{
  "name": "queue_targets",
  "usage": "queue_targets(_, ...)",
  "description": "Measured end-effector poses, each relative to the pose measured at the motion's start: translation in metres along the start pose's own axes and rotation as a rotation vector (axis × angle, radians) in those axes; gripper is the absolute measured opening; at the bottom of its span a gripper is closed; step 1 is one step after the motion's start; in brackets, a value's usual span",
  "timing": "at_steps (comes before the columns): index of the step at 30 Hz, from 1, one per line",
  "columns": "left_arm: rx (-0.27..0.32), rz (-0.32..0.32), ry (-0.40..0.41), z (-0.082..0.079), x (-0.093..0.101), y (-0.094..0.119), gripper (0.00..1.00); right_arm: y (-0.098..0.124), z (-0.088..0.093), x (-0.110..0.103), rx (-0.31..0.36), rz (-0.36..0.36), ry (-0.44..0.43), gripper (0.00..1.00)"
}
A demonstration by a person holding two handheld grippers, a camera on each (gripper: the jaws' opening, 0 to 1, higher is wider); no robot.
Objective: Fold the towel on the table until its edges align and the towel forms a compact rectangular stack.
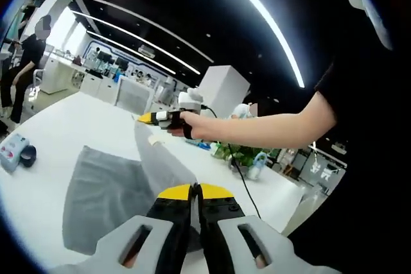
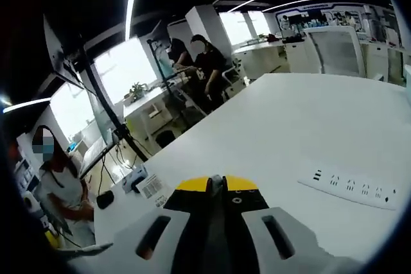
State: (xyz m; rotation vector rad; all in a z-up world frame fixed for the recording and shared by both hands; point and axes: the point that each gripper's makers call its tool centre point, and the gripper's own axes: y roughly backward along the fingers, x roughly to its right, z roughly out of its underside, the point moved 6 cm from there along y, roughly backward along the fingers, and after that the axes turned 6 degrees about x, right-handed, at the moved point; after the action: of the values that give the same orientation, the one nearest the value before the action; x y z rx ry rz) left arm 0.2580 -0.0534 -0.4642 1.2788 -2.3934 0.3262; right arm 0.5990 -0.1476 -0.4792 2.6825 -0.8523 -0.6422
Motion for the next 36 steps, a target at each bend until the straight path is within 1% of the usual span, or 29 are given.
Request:
queue_targets(3,0.010,-0.012,0.008,0.002,0.000,0.000,0.03,-0.007,-0.003,0.008,-0.009,-0.006,0.001,0.04)
queue_targets(6,0.007,-0.013,0.017,0.004,-0.001,0.002,0.03,-0.013,-0.003,0.006,-0.012,-0.021,-0.008,0.04)
queue_targets(7,0.004,-0.004,0.024,0.005,-0.002,0.002,0.03,-0.016,-0.001,0.003,-0.026,-0.023,0.013,0.04)
queue_targets(9,-0.006,-0.003,0.013,0.006,-0.003,0.002,0.03,-0.018,0.003,0.004,-0.065,-0.017,0.109,0.04)
queue_targets(10,-0.013,-0.005,0.010,0.006,-0.004,0.002,0.03,-0.020,0.003,0.003,-0.067,-0.021,0.112,0.04)
queue_targets(14,-0.020,-0.011,0.002,0.005,-0.006,0.000,0.03,-0.028,0.003,0.003,-0.053,-0.039,0.051,0.04)
queue_targets(16,-0.028,-0.022,-0.004,0.006,-0.008,0.000,0.03,-0.033,0.003,0.002,-0.053,-0.044,0.052,0.04)
queue_targets(20,-0.045,-0.027,0.001,0.007,-0.010,0.002,0.03,-0.037,0.007,-0.007,-0.061,-0.053,0.067,0.04)
queue_targets(25,-0.045,-0.032,0.010,0.008,-0.013,0.003,0.03,-0.042,0.009,-0.001,-0.061,-0.061,0.048,0.04)
queue_targets(28,-0.042,-0.030,0.013,0.006,-0.013,0.001,0.02,-0.044,0.011,0.002,-0.064,-0.053,0.037,0.04)
queue_targets(30,-0.044,-0.025,0.007,0.002,-0.013,0.001,0.02,-0.045,0.011,0.002,-0.066,-0.052,0.029,0.04)
queue_targets(32,-0.044,-0.021,0.004,0.001,-0.013,0.001,0.02,-0.045,0.009,0.000,-0.062,-0.053,0.040,0.04)
queue_targets(36,-0.048,-0.023,0.001,0.002,-0.013,0.002,0.02,-0.042,0.006,-0.002,-0.050,-0.060,0.030,0.04)
